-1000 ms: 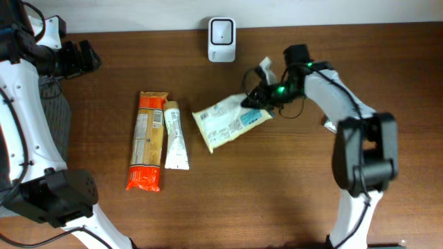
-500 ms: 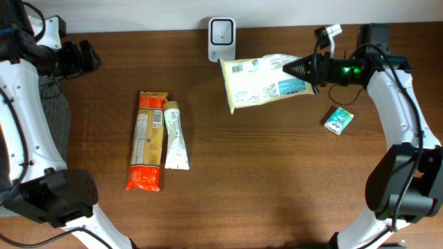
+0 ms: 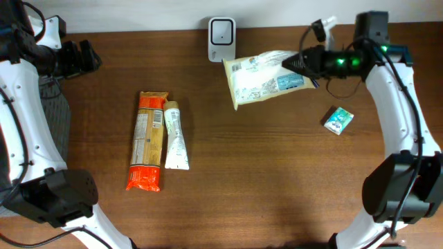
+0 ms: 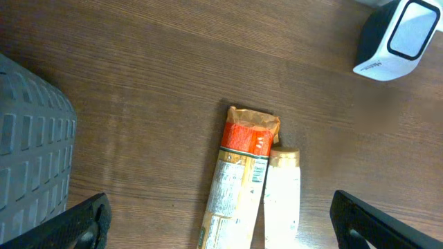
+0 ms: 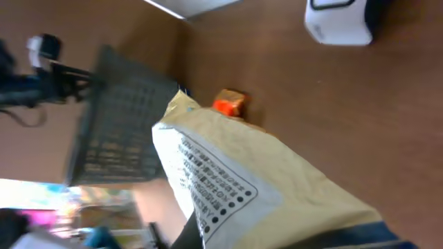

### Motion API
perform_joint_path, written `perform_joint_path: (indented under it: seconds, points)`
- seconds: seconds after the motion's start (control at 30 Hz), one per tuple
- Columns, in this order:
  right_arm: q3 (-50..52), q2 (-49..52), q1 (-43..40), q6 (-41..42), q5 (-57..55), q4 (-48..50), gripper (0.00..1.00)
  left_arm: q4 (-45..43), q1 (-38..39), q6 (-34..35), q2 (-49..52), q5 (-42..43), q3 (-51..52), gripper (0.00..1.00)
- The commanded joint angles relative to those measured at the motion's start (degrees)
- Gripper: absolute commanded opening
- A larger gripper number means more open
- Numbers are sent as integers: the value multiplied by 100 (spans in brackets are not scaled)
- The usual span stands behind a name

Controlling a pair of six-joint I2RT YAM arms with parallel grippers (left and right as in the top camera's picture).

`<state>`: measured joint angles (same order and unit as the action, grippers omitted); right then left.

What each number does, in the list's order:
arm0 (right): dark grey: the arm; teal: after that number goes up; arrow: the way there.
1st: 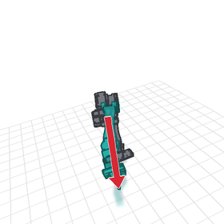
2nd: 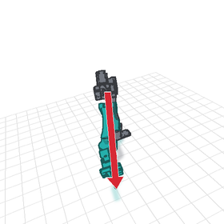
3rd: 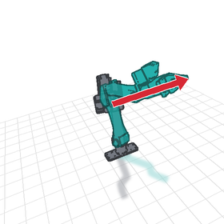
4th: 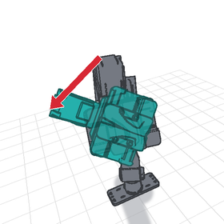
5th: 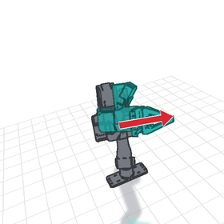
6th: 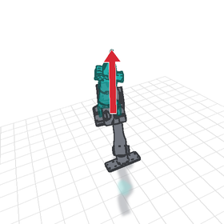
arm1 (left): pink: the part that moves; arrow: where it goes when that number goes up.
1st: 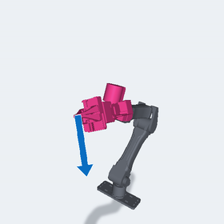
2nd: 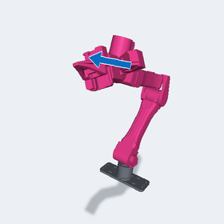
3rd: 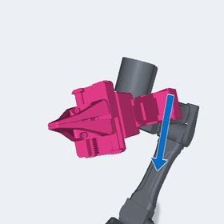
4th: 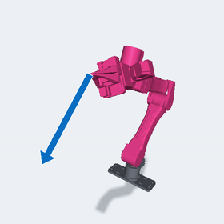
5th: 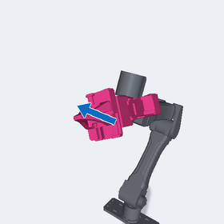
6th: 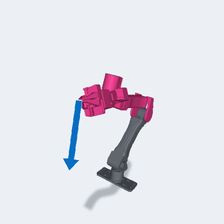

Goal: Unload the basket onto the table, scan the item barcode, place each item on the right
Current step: 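Hold the white bag in front of the scanner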

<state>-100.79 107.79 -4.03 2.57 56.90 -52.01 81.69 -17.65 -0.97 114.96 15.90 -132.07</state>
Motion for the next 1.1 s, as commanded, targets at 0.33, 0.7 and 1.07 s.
perform_joint_path:
  seconds: [0.33, 0.7, 1.07]
  points:
    - [-588, 236, 3294, -4706, -9532, 3141, 4, 7, -4, 13, -55, 37, -39, 99]
    - [-588, 1941, 3401, -8966, -9427, 6874, 4, 7, -4, 13, -55, 37, -39, 99]
    - [-588, 2378, 3353, -10227, -8966, 7418, 4, 9, -4, 13, -55, 37, -39, 99]
